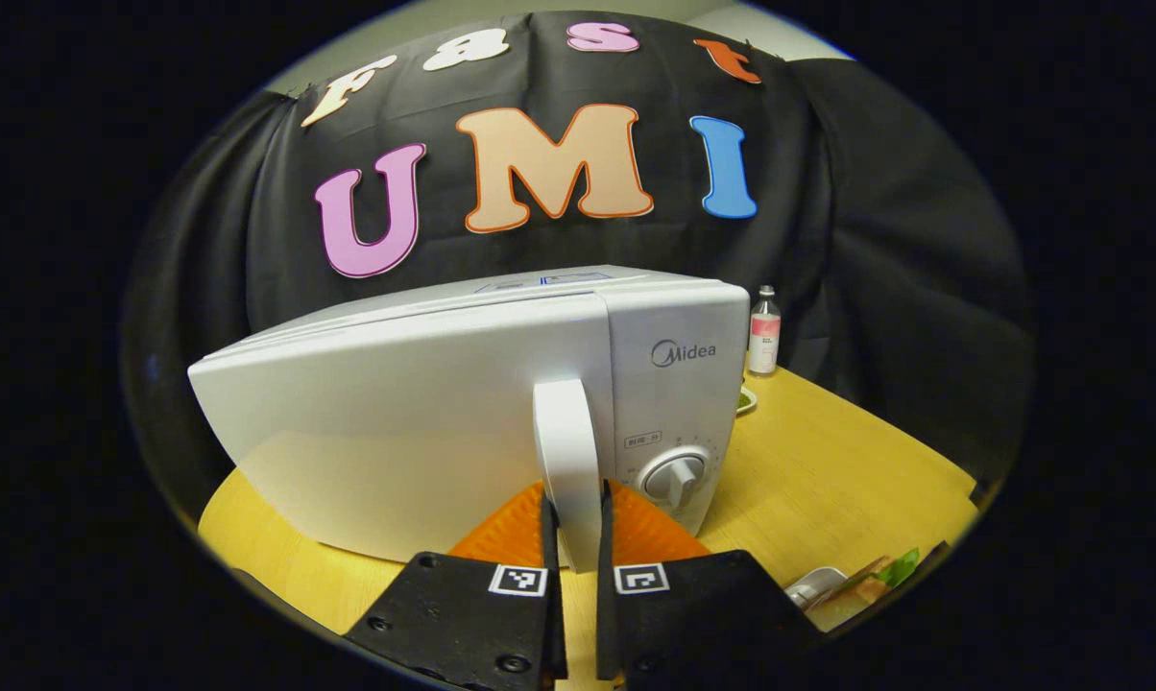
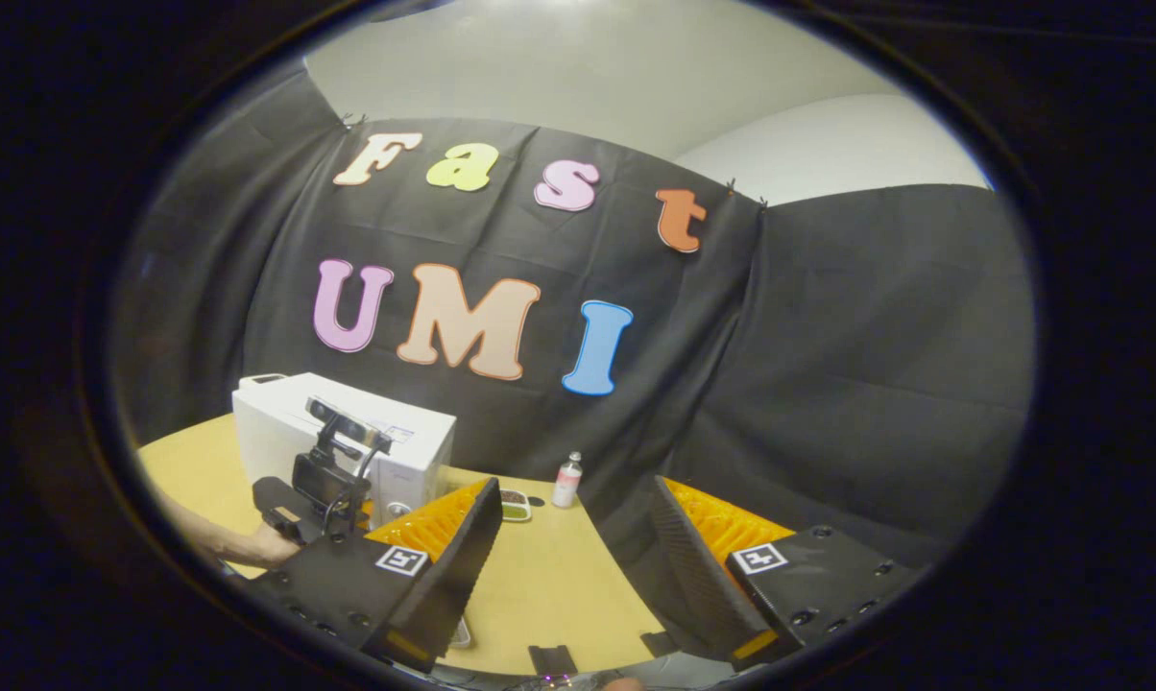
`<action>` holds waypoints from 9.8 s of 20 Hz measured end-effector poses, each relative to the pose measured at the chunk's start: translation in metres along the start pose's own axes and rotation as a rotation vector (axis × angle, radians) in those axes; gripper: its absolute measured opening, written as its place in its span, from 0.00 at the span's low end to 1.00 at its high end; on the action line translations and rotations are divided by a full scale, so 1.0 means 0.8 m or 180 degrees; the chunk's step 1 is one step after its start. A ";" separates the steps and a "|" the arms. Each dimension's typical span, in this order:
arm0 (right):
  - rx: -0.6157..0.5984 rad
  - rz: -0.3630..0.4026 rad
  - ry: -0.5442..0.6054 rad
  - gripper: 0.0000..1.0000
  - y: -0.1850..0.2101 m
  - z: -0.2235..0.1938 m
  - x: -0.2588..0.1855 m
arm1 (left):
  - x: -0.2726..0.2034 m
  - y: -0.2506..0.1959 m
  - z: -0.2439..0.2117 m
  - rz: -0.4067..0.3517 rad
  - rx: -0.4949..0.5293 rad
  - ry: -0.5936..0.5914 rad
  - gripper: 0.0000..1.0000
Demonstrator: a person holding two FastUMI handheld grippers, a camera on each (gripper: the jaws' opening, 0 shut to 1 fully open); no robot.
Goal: Open the microwave oven with the left hand, put the food in, and close the microwave oven.
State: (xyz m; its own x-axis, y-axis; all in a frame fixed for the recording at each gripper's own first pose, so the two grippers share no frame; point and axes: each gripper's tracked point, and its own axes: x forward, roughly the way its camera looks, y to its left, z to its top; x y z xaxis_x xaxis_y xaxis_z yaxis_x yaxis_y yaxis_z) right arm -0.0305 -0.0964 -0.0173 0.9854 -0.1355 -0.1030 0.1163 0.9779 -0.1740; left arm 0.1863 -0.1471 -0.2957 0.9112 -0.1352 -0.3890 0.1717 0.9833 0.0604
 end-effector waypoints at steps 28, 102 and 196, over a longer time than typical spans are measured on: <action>0.0286 0.0544 0.0069 0.96 0.095 -0.008 0.027 | -0.265 0.109 -0.104 -0.0178 0.0023 0.0350 0.02; -0.0287 0.1175 0.2013 0.32 0.234 -0.390 0.064 | -0.460 0.337 0.191 0.1173 -0.0703 -0.1348 0.95; 0.0805 0.1669 0.0397 0.99 0.527 -0.159 0.179 | -0.432 0.417 0.036 0.0885 -0.0610 -0.0355 0.95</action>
State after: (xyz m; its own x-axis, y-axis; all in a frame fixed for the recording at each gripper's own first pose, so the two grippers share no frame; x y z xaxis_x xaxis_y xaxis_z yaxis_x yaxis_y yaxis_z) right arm 0.1439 0.2759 -0.2303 0.8991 0.3730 -0.2292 -0.3408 0.9250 0.1682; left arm -0.0603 0.2243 -0.1145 0.9504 0.1389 -0.2785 -0.1525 0.9879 -0.0277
